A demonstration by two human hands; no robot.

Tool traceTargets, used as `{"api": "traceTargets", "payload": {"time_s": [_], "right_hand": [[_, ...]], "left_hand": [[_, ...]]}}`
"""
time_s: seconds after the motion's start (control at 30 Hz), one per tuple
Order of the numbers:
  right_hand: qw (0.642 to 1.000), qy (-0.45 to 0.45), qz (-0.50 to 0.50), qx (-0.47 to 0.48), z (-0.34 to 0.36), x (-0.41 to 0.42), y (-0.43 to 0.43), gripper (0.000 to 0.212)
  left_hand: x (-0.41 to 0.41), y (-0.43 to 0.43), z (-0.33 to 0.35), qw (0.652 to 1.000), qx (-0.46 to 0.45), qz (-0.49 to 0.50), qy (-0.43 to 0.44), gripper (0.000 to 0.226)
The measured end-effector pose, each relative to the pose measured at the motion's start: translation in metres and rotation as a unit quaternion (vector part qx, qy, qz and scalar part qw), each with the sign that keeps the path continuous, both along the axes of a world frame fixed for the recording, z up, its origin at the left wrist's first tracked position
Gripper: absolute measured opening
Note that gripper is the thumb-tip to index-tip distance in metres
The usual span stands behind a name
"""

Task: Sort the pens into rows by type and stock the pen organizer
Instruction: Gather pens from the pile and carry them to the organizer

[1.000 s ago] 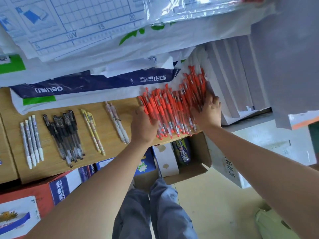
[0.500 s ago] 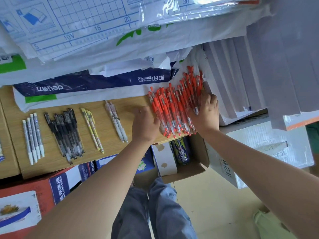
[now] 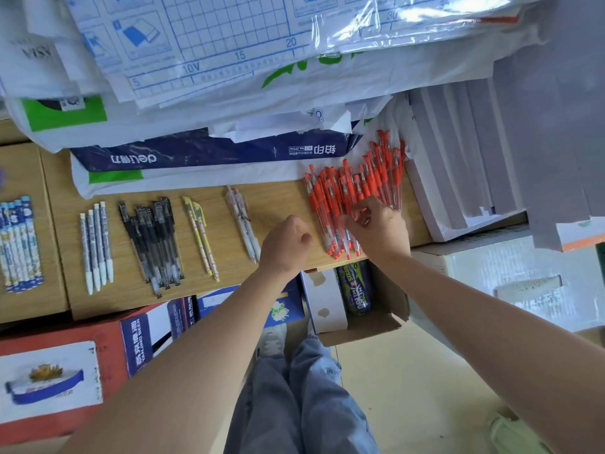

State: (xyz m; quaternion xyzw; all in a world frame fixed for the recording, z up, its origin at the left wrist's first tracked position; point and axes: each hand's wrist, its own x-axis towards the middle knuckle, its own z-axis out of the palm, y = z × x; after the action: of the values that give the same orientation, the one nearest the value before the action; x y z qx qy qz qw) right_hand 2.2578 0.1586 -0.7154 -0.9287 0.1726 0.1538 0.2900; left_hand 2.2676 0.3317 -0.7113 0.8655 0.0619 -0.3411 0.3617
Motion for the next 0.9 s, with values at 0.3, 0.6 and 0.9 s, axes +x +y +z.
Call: {"api": "traceTargets", "payload": {"time_s": [0.3,0.6,0.9], "right_hand": [[0.990,0.084,0.029,-0.111,-0.009,0.015,0.025,0.075],[0.990,0.061,0.081,-0.099,-0.008,0.018,0.016,0.063],[0.981,0.074,0.119,-0.135,-0.007,0.022,-0.005,0.062]], "left_hand": [[0.014,-0.011,-0.018,0.998,-0.016,0.057,0.030,0.033],[0.031,-0.027,-0.022,0.996,0.068,0.059,-0.021,0.031],[0.037,-0.035,-0.040,0.988,0.142,0.025,-0.061,0.047]]}}
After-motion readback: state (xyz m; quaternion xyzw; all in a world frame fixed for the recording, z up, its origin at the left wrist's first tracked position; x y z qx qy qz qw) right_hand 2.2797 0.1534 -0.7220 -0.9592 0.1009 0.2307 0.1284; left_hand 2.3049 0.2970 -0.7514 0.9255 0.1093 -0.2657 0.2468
